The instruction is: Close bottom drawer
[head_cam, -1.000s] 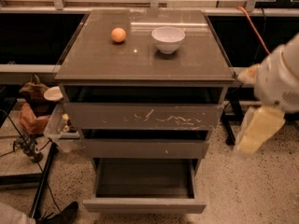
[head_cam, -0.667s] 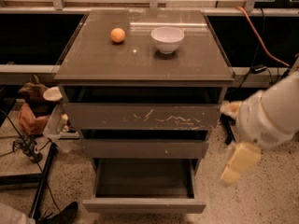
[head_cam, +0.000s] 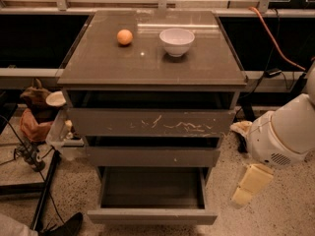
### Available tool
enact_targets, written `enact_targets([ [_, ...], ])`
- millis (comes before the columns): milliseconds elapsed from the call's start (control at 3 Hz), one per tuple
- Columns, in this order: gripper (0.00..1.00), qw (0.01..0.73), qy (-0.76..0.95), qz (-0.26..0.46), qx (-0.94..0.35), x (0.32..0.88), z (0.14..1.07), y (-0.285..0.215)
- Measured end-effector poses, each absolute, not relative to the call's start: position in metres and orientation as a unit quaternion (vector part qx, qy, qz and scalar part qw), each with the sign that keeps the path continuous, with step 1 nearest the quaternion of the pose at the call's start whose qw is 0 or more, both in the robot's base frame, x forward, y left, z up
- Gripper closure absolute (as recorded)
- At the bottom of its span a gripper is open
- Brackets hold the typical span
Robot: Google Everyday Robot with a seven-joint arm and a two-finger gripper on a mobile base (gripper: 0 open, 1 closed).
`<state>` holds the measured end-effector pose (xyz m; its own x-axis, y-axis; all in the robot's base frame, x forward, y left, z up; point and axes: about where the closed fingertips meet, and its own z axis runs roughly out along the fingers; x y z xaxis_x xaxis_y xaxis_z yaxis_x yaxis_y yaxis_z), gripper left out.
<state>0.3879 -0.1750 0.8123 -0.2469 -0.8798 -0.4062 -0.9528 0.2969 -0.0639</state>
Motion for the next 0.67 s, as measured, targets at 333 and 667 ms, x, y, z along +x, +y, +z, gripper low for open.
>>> enact_targets([
  [333, 0.0, 0.196, 0.778, 0.104, -0.588, 0.39, 0.802, -0.165],
  [667, 0.0, 0.213, 0.761, 0.161, -0.591, 0.389, 0.744, -0.129],
])
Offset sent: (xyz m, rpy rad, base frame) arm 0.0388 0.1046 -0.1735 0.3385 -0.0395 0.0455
